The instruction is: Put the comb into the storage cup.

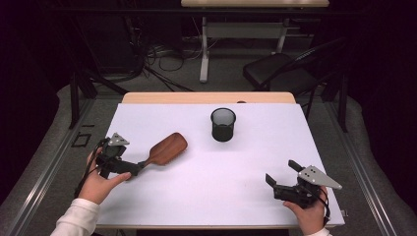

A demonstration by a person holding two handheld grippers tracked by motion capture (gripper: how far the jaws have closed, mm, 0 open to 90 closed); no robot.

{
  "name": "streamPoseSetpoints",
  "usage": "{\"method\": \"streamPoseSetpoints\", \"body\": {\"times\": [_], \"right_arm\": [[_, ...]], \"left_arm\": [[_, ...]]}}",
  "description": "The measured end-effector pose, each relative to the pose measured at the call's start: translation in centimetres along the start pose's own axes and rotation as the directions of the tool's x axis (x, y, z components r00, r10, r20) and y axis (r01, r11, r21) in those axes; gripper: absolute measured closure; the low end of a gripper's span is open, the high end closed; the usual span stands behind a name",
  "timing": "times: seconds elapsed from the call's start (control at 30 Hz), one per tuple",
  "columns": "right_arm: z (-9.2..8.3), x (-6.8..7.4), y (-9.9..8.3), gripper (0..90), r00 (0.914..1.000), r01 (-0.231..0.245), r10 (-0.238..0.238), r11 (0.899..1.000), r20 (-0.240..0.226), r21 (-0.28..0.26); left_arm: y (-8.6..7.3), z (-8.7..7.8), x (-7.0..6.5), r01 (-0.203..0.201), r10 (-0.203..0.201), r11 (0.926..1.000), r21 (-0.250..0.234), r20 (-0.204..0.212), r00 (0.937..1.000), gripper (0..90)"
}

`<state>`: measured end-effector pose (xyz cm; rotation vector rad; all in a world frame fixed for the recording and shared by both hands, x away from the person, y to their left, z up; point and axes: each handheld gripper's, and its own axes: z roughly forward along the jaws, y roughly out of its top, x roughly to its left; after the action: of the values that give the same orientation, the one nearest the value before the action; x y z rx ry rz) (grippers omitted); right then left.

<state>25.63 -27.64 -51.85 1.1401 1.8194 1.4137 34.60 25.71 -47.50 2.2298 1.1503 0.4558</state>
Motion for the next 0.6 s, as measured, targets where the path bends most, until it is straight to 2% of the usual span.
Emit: {"method": "streamPoseSetpoints", "body": {"times": [0.33,0.6], "right_arm": [[0.6,-0.3,0.0,3.9,0.9999,-0.011,0.011,1.0,-0.011,0.007],[1.0,-0.2,0.2,4.0,0.9997,-0.01,0.01,1.0,-0.021,0.005]], "left_arm": [[0.5,0.4,0.8,0.021,-0.021,0.9995,0.025,0.002,0.9998,0.5],[0.9,0.1,1.3,0.02,-0.02,0.9989,0.043,0.004,0.9998,0.5]]}}
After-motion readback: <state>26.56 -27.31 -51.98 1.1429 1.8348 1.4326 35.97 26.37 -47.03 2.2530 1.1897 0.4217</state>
